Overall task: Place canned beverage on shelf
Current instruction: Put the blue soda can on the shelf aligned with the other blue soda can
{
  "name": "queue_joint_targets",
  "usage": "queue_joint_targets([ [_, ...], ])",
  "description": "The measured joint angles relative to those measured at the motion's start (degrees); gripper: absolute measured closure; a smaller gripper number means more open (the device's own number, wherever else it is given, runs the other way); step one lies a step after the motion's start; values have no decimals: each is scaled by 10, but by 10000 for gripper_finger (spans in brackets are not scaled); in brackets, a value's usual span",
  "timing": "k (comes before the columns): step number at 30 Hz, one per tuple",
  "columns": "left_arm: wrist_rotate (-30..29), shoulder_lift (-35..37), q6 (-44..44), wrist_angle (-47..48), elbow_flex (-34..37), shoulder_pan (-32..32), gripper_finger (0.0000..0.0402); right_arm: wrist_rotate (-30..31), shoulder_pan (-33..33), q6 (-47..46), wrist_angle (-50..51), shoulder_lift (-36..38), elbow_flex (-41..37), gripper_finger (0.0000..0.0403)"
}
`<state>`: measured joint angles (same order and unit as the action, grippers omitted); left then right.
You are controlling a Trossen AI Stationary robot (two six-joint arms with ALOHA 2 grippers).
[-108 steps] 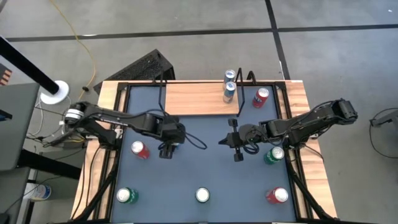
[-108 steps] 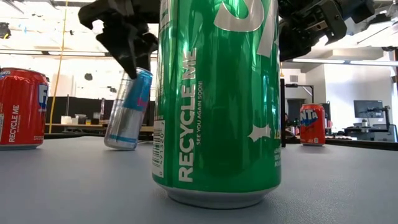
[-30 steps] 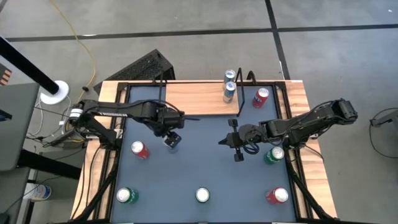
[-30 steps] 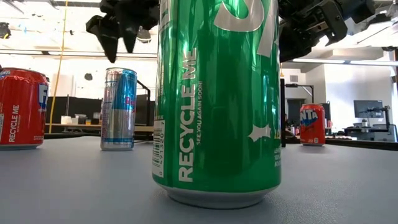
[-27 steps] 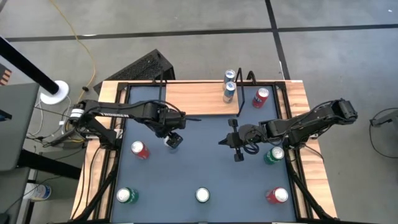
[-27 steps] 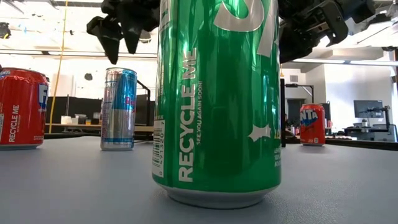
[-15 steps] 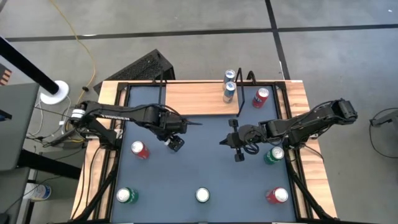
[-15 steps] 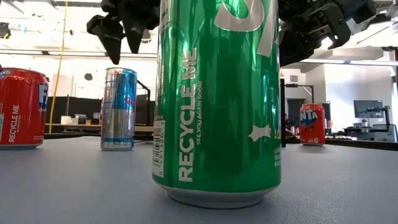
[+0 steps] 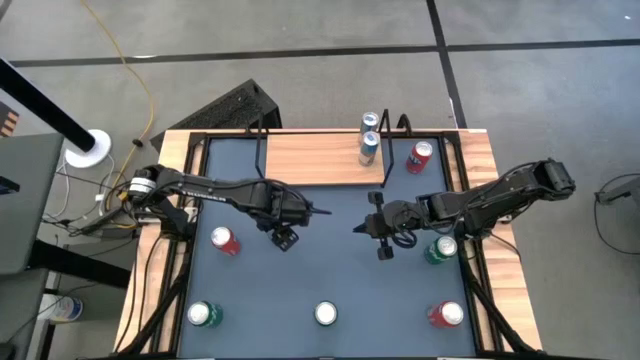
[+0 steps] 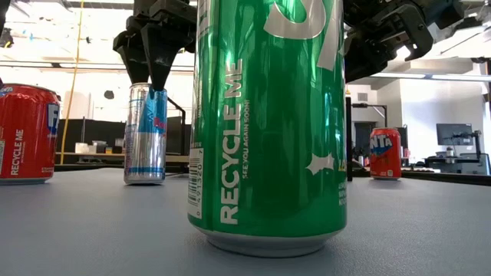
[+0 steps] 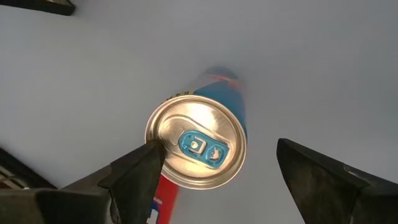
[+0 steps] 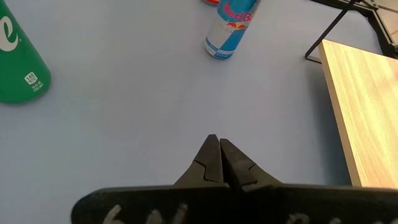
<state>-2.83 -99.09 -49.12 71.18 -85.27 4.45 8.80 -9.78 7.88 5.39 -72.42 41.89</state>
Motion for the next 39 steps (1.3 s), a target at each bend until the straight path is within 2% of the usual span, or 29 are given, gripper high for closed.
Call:
queue_joint_targets([
  [4, 0, -1, 12, 8, 1, 0, 97, 0, 0, 0, 0, 0, 0, 403],
  [18, -8, -1, 211, 19, 0, 38, 97, 0, 0, 0, 0, 0, 0, 403],
  [23, -24, -6, 225, 34, -39, 59, 97, 0, 0, 0, 0, 0, 0, 403],
  [25, -24, -6, 210, 33, -66, 65, 97, 0, 0, 0, 0, 0, 0, 403],
  [29, -30, -5, 122, 39, -110, 66, 97, 0, 0, 0, 0, 0, 0, 403],
  [34, -38, -5, 57, 71, -117, 58, 97, 0, 0, 0, 2, 0, 0, 403],
  [39, -79, -13, -12, 120, -118, 38, 97, 0, 0, 0, 2, 0, 0, 403],
])
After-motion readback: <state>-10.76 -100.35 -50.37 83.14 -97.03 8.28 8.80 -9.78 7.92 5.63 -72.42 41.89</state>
